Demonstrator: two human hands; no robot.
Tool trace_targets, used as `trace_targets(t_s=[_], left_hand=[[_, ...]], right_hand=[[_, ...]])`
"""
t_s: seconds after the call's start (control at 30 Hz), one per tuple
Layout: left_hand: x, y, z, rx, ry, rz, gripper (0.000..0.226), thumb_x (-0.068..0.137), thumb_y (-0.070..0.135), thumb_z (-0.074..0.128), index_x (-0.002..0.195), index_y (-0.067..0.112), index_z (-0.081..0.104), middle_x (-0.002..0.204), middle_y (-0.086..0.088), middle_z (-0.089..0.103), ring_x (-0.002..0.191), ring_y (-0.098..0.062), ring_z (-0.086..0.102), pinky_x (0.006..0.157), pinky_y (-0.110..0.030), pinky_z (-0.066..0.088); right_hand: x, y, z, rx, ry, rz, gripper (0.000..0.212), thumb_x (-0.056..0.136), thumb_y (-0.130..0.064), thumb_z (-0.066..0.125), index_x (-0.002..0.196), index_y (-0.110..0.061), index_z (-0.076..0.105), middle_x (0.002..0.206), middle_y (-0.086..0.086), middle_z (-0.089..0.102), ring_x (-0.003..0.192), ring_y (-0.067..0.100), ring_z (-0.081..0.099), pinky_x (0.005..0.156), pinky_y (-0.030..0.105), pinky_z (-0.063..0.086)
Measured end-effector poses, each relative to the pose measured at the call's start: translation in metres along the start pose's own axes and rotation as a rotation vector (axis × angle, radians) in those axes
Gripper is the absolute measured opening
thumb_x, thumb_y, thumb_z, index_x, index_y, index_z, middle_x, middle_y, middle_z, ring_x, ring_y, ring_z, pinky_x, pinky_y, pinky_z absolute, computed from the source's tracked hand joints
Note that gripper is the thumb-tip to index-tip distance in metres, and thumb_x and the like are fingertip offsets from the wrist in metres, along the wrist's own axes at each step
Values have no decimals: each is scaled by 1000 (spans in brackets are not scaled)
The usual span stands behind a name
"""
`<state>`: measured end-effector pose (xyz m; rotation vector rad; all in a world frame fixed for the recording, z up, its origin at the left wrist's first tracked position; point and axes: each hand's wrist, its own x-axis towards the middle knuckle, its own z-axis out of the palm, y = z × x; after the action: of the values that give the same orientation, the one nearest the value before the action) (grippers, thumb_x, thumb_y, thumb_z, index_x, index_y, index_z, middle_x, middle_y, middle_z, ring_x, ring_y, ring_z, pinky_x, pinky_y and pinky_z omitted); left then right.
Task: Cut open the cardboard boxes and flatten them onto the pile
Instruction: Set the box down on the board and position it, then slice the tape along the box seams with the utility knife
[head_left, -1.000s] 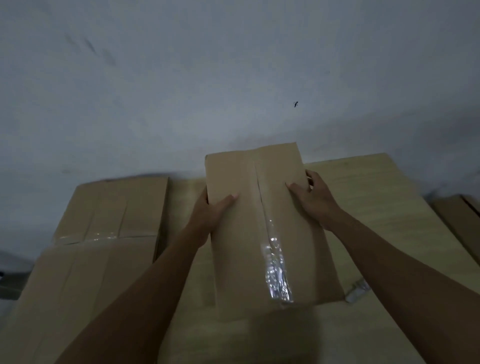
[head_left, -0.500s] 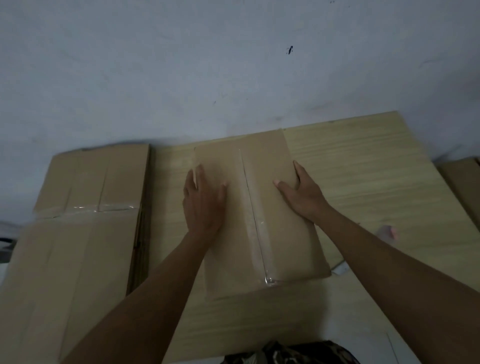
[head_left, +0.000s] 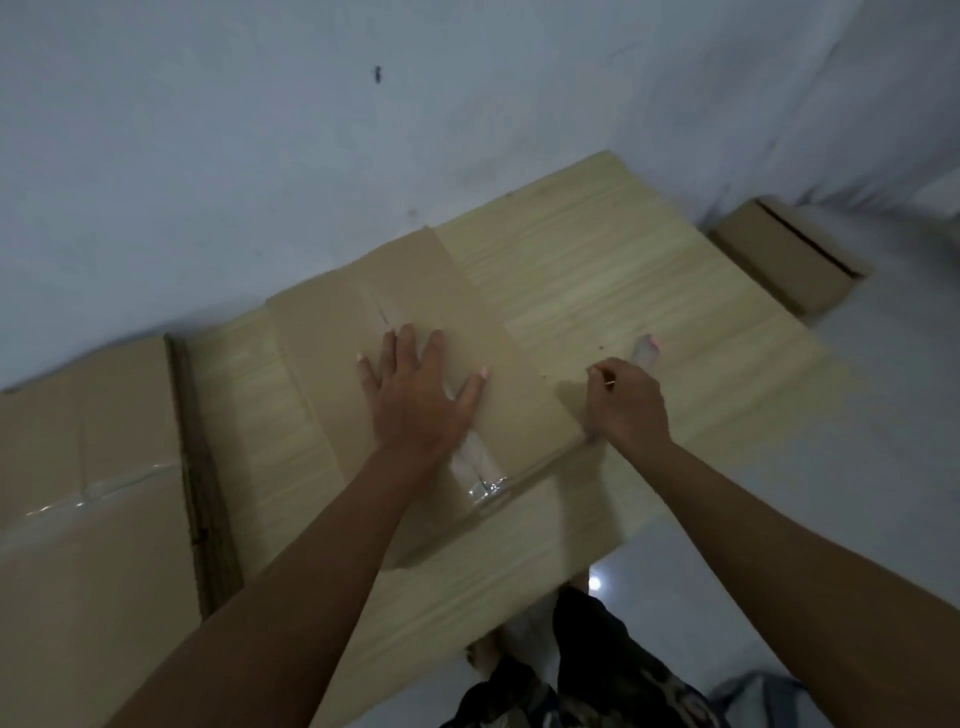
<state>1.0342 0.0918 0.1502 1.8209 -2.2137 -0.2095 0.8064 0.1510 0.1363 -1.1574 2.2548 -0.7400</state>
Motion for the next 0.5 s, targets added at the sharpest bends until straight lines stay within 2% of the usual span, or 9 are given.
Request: trace_targets(t_s=[0.07, 0.13, 0.3, 0.4, 0.5], left_hand=[[-3, -2, 3, 9, 2, 3, 78, 87, 75, 39, 145, 23, 50, 158, -16, 37, 150, -35, 28, 119, -64, 14], [-5, -3, 5, 15, 20, 3, 77, 87, 74, 40, 144, 23, 51, 157, -17, 39, 148, -35, 30, 118, -65, 16], [-6, -2, 9, 28, 36, 0, 80, 86, 75, 38, 146, 23, 50, 157, -16, 39, 149, -34, 30, 119, -65, 18], [-6, -1, 10, 36, 26, -10, 81, 86, 76, 36, 147, 24, 47, 159, -14, 36, 150, -32, 26, 120, -63, 17], [-8, -2, 11, 24, 34, -26, 82, 85, 77, 36, 148, 26, 47, 159, -13, 36, 151, -30, 26, 120, -61, 17]], right_hand=[[-10, 29, -4, -117, -71, -54, 28, 98, -15, 55, 120, -11, 70, 123, 15, 66, 114, 34, 61, 92, 39, 48], [-14, 50, -2, -174, -119, -89, 33, 96, -15, 57, 128, -10, 67, 131, 15, 60, 119, 36, 57, 97, 43, 49], [-4, 59, 6, -151, -161, 46, 43, 101, -20, 53, 144, -20, 49, 134, 14, 50, 115, 33, 57, 86, 35, 44], [7, 62, 9, -294, -224, -96, 47, 98, -12, 50, 142, -28, 51, 134, 12, 46, 115, 34, 56, 91, 43, 49], [17, 64, 13, -510, -223, -220, 41, 95, -12, 53, 132, -30, 59, 125, 11, 46, 112, 33, 53, 88, 44, 48]])
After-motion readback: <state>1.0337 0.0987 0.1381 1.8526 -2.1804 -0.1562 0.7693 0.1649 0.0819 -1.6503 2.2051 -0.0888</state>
